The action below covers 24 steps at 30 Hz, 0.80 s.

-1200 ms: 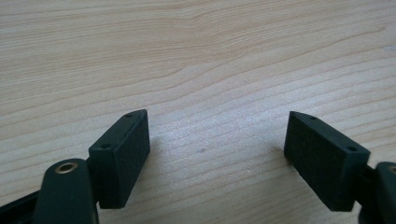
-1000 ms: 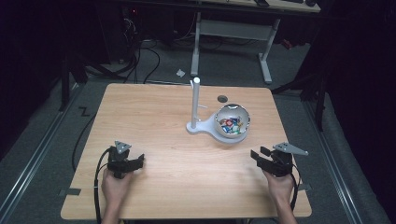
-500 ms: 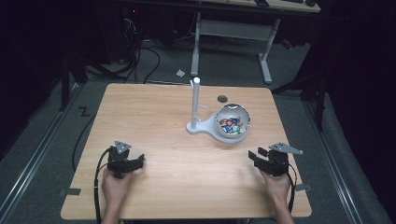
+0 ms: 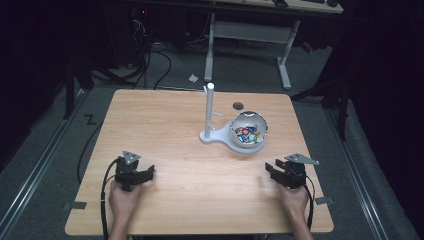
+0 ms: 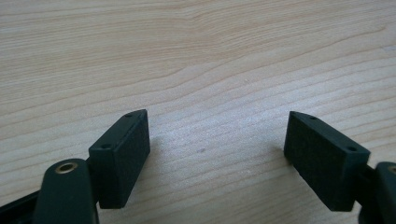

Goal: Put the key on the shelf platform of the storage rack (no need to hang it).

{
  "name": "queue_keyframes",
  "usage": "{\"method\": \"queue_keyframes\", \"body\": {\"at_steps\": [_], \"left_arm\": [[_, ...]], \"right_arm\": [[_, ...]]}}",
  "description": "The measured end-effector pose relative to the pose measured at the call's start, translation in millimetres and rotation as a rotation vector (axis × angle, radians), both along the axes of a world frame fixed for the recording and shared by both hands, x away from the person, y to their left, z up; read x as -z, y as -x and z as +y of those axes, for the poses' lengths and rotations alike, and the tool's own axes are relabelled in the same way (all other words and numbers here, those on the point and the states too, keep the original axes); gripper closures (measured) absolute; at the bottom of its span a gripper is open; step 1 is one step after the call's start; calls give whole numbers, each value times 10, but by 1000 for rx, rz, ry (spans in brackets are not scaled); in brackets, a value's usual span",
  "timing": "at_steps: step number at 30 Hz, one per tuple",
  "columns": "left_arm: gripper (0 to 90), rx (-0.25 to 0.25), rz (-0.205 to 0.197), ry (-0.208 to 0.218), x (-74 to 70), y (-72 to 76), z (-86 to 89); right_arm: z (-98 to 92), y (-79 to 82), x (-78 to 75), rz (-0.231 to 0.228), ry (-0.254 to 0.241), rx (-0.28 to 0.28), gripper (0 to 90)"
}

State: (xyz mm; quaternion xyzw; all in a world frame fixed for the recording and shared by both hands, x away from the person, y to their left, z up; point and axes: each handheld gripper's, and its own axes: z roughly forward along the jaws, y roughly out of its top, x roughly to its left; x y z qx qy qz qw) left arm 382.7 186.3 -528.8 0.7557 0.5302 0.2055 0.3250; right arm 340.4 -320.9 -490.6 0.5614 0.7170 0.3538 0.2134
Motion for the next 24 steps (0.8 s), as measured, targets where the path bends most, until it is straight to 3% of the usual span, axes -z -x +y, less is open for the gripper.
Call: {"method": "queue_keyframes", "body": {"at_steps": [24], "left_arm": [[229,0,0,0,0,0,0]], "right_arm": [[-66,-84,251,37,52,61,504]]}}
